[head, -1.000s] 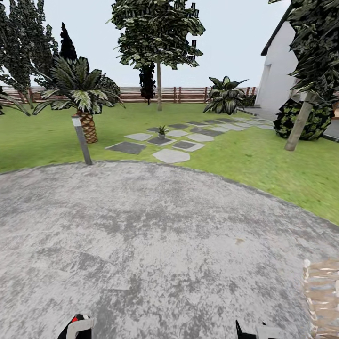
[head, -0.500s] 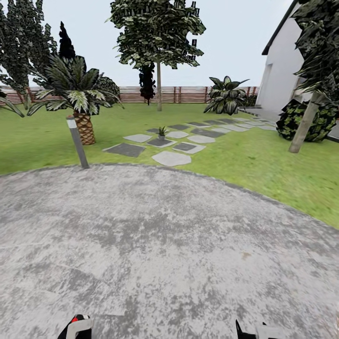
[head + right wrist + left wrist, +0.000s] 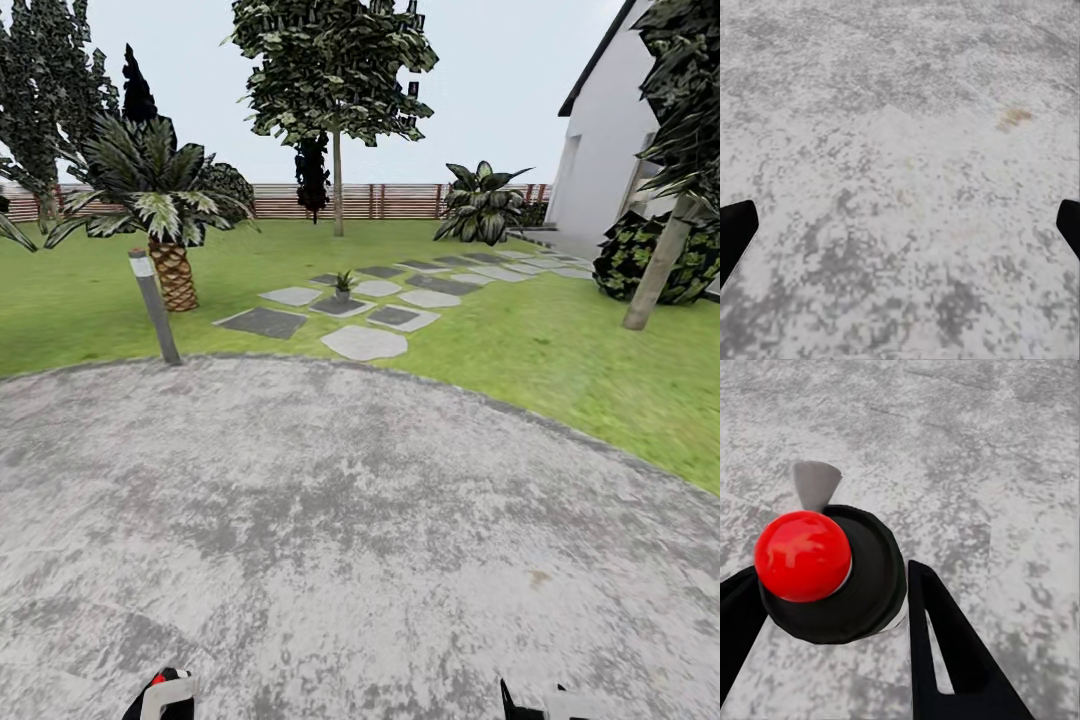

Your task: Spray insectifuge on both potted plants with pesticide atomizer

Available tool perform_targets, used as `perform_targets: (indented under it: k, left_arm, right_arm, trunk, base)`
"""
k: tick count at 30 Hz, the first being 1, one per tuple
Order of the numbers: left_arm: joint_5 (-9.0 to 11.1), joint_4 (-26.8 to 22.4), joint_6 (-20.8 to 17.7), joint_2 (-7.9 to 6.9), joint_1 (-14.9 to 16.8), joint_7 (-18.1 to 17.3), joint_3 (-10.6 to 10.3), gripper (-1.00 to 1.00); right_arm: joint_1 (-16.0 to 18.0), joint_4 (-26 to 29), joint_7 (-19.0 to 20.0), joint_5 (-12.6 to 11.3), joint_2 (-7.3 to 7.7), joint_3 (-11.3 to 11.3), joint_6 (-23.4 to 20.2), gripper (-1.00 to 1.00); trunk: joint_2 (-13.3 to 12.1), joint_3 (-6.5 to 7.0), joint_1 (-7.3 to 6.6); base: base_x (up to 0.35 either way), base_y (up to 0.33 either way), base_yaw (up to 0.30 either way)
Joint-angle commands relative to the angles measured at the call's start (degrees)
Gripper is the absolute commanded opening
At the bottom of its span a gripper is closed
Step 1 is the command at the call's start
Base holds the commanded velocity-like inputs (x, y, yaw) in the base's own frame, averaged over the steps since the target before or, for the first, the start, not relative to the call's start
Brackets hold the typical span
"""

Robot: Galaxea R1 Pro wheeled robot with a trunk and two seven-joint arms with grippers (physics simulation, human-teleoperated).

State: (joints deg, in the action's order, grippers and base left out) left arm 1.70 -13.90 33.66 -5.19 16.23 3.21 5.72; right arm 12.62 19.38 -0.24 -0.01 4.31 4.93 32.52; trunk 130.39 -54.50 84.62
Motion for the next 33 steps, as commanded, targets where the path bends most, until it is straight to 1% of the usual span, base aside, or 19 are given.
perform_targets:
  k: [1,33]
  left_arm:
    - [0.2,0.1,0.2,0.00,0.0,0.0,0.0,-1.00]
    - [0.2,0.0,0.2,0.00,0.0,0.0,0.0,-1.00]
  right_arm:
    - [0.0,0.0,0.0,0.0,-0.01,0.1,0.2,1.00]
    - [0.0,0.0,0.0,0.0,-0.01,0.1,0.2,1.00]
  trunk:
    - [0.0,-0.05,0.02]
    - [0.0,-0.05,0.02]
  base:
    - [0.339,0.000,0.000]
    - [0.339,0.000,0.000]
